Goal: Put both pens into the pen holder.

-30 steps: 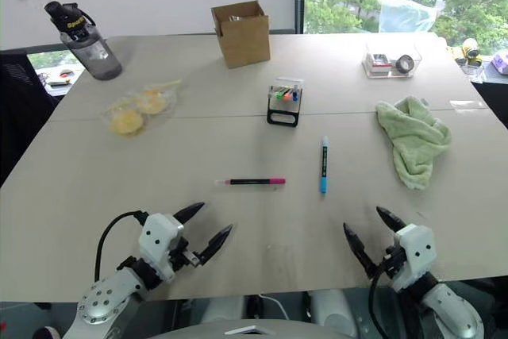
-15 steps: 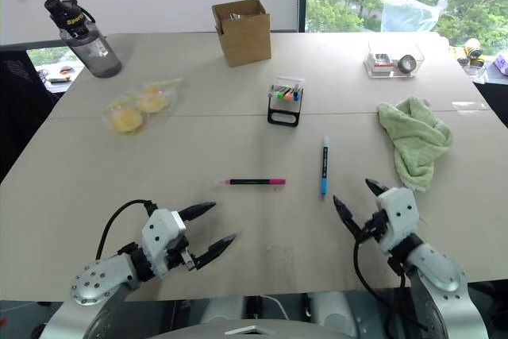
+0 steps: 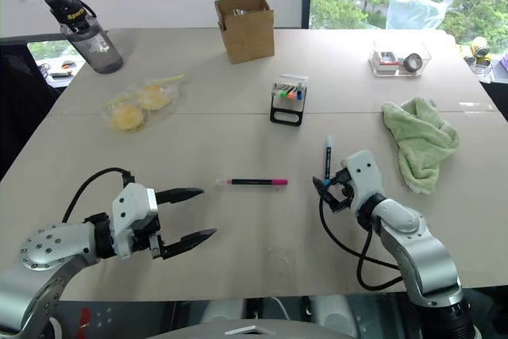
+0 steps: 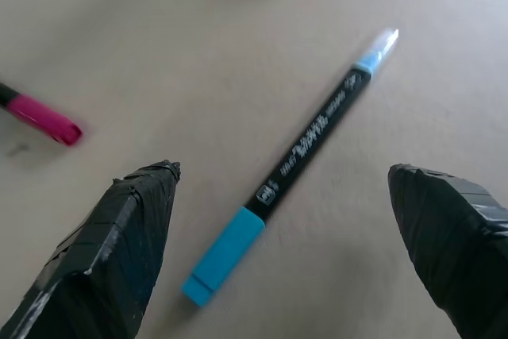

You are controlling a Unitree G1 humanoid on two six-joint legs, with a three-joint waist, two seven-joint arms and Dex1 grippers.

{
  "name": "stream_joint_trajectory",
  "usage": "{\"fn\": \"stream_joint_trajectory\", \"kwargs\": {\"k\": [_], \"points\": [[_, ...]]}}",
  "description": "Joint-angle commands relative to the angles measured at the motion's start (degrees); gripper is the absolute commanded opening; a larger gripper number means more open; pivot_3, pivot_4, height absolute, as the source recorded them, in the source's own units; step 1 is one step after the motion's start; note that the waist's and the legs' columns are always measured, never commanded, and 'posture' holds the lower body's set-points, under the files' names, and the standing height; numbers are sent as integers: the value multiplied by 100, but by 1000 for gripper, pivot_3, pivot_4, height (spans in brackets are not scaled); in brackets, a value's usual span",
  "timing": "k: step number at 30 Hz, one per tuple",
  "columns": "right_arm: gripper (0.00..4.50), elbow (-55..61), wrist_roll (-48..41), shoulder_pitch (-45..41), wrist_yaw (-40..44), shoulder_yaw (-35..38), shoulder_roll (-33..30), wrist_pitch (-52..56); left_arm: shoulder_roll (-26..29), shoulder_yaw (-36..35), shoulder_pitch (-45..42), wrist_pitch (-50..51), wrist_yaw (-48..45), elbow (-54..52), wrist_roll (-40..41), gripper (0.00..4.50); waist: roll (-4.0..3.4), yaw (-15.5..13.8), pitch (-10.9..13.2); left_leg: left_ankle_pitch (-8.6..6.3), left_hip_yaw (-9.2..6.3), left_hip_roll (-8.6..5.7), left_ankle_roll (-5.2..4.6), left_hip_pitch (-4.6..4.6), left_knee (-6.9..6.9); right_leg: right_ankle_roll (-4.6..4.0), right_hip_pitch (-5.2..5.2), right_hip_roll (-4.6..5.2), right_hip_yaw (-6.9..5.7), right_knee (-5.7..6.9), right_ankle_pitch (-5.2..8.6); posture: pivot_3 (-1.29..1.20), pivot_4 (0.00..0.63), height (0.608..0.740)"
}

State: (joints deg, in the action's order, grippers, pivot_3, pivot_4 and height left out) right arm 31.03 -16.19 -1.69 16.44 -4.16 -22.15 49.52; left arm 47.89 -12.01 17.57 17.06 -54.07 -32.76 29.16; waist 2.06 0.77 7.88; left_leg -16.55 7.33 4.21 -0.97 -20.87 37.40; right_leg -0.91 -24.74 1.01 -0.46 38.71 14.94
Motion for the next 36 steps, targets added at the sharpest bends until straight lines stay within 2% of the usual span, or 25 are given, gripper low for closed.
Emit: {"fn": "stream_joint_trajectory", "kwargs": {"k": [1,4,5,8,9,10,15,16,22,26,28,36], "points": [[4500,237,-27,-81,-110,-58,3,481,34,-210,-82,100,12,-264,181,4370,1,2,-1,0,-1,0,0,0,0,0,0,0,-1,0,0,0,150,736],[4500,340,-38,-53,-151,-167,-8,834,28,-200,-95,114,-17,-329,152,4370,2,4,-1,-3,-4,0,-5,2,0,1,0,-1,-2,3,0,0,150,736],[4107,370,-36,-37,-167,-184,3,893,-2,-195,-126,123,23,-323,138,4500,4,4,-3,-3,-6,0,-5,2,0,2,0,-1,-3,3,1,0,150,736],[3640,368,-5,-21,-232,-154,42,931,-101,-82,-248,379,204,-309,259,4500,9,4,-6,-3,-9,0,-6,3,0,2,2,-1,-6,4,1,0,150,736],[2889,369,-2,-16,-267,-123,81,930,-131,-13,-275,503,262,-318,320,4500,11,8,-7,-4,-10,0,-8,3,0,2,2,-1,-7,4,1,0,150,736],[2750,374,0,-12,-291,-103,111,934,-153,29,-297,601,301,-331,359,4500,12,12,-8,-6,-11,0,-10,7,0,6,5,-1,-7,7,2,0,150,736],[282,478,116,69,-435,-162,92,1044,-460,341,-518,719,573,-281,251,4500,16,10,-11,-4,-15,0,-7,7,0,14,6,-2,-9,11,6,0,150,736],[26,520,122,97,-476,-147,112,1082,-494,369,-531,733,572,-313,287,4500,16,10,-11,-4,-15,0,-7,8,0,12,6,-2,-9,11,5,0,150,736],[26,622,130,160,-584,-81,188,1104,-527,468,-773,778,514,-252,330,4500,17,-9,-11,-3,-27,0,-6,1,0,5,6,-1,-19,9,1,0,150,736],[26,602,167,259,-606,-31,313,660,-779,470,-993,1143,827,-301,665,4500,16,0,-11,-3,-30,-2,-5,0,0,6,7,-1,-21,8,2,0,150,736],[26,700,36,294,-420,54,463,77,-1059,473,-1142,1538,1180,-329,1066,4500,16,1,-10,-2,-34,-2,-5,-3,0,8,7,-1,-22,8,3,0,150,736],[26,782,75,722,1104,-163,12,-2725,-2347,290,-2148,2563,2685,-118,3190,4500,15,6,0,-1,-53,-3,-4,-7,12,28,17,-2,-32,10,7,0,150,736]]}}
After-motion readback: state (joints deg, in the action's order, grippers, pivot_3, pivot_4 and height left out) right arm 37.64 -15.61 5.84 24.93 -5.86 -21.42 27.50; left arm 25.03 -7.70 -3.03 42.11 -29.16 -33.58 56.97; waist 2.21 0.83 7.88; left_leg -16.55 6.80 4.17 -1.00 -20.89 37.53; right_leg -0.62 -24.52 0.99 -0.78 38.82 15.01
